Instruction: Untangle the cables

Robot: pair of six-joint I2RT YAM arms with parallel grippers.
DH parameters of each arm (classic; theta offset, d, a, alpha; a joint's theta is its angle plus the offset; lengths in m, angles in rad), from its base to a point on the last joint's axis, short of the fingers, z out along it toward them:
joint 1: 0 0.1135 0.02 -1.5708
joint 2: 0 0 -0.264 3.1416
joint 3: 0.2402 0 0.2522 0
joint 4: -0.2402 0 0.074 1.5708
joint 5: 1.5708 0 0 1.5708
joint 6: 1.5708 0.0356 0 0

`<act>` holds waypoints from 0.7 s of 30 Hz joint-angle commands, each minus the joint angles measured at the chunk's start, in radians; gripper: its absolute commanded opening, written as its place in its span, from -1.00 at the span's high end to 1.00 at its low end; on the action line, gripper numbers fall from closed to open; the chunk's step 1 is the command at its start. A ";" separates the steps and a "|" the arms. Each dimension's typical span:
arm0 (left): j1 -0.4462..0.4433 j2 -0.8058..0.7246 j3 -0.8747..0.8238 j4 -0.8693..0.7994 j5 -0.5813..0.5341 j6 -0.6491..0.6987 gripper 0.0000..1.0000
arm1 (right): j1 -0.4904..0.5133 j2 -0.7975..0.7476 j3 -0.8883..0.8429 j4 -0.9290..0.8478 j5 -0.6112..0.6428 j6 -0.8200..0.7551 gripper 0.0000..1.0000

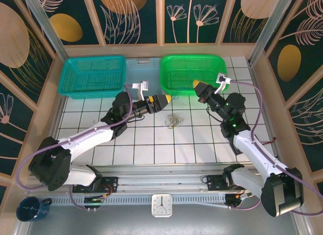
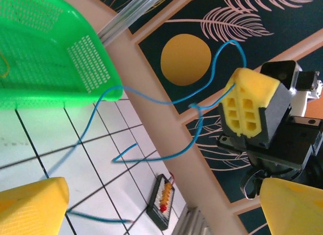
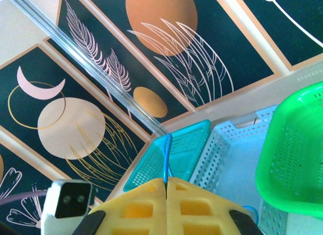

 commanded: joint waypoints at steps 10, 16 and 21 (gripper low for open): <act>0.003 0.029 0.158 -0.305 -0.059 0.540 -0.55 | -0.006 0.061 0.074 -0.007 -0.097 0.036 1.00; 0.001 0.030 0.158 -0.321 -0.054 0.624 -0.45 | -0.005 0.075 0.092 -0.014 -0.129 0.052 1.00; 0.001 0.039 0.157 -0.307 -0.037 0.632 -0.37 | -0.002 0.086 0.098 0.004 -0.153 0.072 1.00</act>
